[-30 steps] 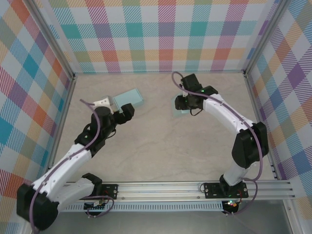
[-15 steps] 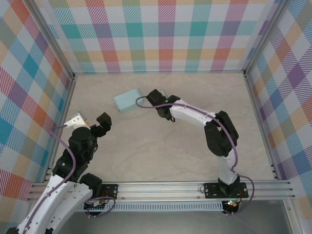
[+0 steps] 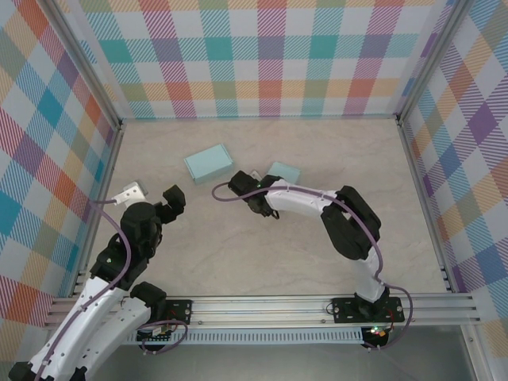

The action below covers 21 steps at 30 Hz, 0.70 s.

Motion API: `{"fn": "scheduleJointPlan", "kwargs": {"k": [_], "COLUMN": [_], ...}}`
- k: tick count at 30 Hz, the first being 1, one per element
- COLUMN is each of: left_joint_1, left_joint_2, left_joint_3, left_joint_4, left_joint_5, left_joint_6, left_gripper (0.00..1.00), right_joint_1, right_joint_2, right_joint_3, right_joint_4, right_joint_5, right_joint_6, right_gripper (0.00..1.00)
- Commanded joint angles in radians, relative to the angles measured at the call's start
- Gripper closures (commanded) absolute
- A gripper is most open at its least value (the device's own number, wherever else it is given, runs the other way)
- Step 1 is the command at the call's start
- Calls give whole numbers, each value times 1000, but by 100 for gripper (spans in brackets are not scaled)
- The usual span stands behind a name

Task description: Fold the paper box

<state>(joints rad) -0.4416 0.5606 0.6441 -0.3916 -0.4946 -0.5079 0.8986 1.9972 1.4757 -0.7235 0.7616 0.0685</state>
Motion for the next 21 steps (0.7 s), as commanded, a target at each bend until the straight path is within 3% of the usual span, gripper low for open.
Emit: {"fn": "scheduleJointPlan", "kwargs": {"k": [1, 5, 8, 15, 21], "left_joint_1": [15, 15, 15, 15, 15], "left_joint_2": [1, -4, -3, 14, 43], "left_joint_3": [26, 35, 39, 48, 45], "left_joint_4": [-8, -29, -33, -56, -52], "left_joint_5": [7, -23, -38, -27, -16], "left_joint_6": [14, -1, -2, -1, 17], "left_gripper": [0, 0, 0, 0, 0], "right_joint_1": [6, 5, -3, -63, -88], "right_joint_2": [-154, -238, -201, 45, 221], "right_joint_3": [-39, -93, -79, 142, 331], "right_joint_4": [-17, 95, 183, 216, 159], "right_joint_5": [-169, -379, -501, -575, -612], "right_joint_6": [176, 298, 354, 399, 398], "right_gripper": [22, 24, 30, 55, 60]}}
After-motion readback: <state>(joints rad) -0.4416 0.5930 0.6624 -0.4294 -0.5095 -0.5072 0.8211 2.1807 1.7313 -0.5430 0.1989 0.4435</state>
